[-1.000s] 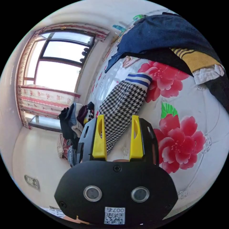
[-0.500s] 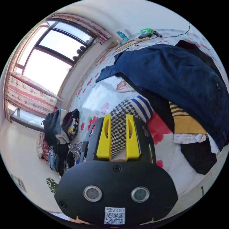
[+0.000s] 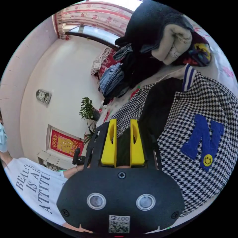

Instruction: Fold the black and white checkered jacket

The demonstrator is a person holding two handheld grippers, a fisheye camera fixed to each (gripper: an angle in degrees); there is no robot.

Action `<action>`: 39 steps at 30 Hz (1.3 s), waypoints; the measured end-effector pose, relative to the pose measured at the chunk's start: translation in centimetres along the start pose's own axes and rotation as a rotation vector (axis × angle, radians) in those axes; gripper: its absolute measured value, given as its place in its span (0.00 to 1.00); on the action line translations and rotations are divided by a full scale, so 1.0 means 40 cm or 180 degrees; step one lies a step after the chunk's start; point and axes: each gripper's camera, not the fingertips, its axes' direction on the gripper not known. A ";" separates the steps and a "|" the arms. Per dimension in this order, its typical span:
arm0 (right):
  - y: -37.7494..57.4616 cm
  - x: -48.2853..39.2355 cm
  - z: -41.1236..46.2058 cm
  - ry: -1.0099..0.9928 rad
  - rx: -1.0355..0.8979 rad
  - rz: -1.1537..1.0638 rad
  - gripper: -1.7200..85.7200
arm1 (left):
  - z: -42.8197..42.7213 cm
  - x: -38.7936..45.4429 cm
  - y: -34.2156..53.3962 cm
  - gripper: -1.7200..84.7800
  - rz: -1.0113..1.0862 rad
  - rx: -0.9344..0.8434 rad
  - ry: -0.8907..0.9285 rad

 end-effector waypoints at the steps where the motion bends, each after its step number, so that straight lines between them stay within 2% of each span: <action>1: -0.014 -0.007 0.034 0.0016 -0.0068 -0.0019 0.11 | -0.035 -0.043 0.010 0.05 -0.0060 0.0047 0.0315; 5: -0.058 0.016 0.212 0.0391 -0.0472 0.0165 0.13 | -0.208 -0.152 0.048 0.03 0.0077 0.0473 0.1005; 10: -0.019 0.064 0.273 0.0400 -0.0525 0.0606 0.15 | -0.547 -0.388 0.147 0.01 0.0157 0.1908 0.2207; 13: 0.015 0.070 0.270 0.0348 -0.0419 0.0804 0.15 | -0.644 -0.484 0.175 0.01 0.0289 0.2237 0.2374; 17: 0.017 0.102 0.288 0.0239 -0.0301 0.1081 0.16 | -0.696 -0.534 0.184 0.01 0.0587 0.2445 0.2635; 21: 0.028 0.163 0.288 -0.0192 -0.0156 0.1682 0.16 | -0.698 -0.563 0.192 0.01 0.0733 0.2554 0.2928; 23: 0.057 0.174 0.273 -0.0194 -0.0121 0.1862 0.15 | -0.697 -0.574 0.203 0.01 0.0900 0.2781 0.3256; 24: 0.082 0.171 0.263 -0.0084 -0.0090 0.1890 0.15 | -0.695 -0.590 0.211 0.01 0.0952 0.3039 0.3595; 25: 0.093 0.169 0.263 -0.0039 -0.0100 0.1866 0.15 | -0.685 -0.603 0.209 0.01 0.0813 0.3120 0.3677; 26: 0.115 0.168 0.273 0.0043 -0.0139 0.1847 0.14 | -0.677 -0.606 0.204 0.01 0.0705 0.3064 0.3599; 28: 0.134 0.175 0.309 -0.0106 -0.0123 0.1855 0.14 | -0.632 -0.596 0.179 0.02 0.0283 0.2660 0.2783; 30: 0.126 0.181 0.377 -0.0202 -0.0159 0.1848 0.14 | -0.592 -0.554 0.156 0.03 0.0245 0.2251 0.2160; 31: 0.121 0.182 0.393 -0.0140 -0.0186 0.1819 0.14 | -0.558 -0.513 0.138 0.06 0.0260 0.1934 0.1777; 33: 0.103 0.176 0.435 0.0245 -0.0220 0.1633 0.14 | -0.502 -0.440 0.119 0.11 0.0384 0.1580 0.1331; 38: 0.065 0.106 0.420 0.0864 0.0181 0.0864 0.12 | -0.320 -0.235 0.074 0.16 0.0841 0.0848 0.0922; 39: 0.051 0.100 0.416 0.1039 0.0198 0.0754 0.12 | -0.265 -0.189 0.061 0.17 0.0966 0.0594 0.0624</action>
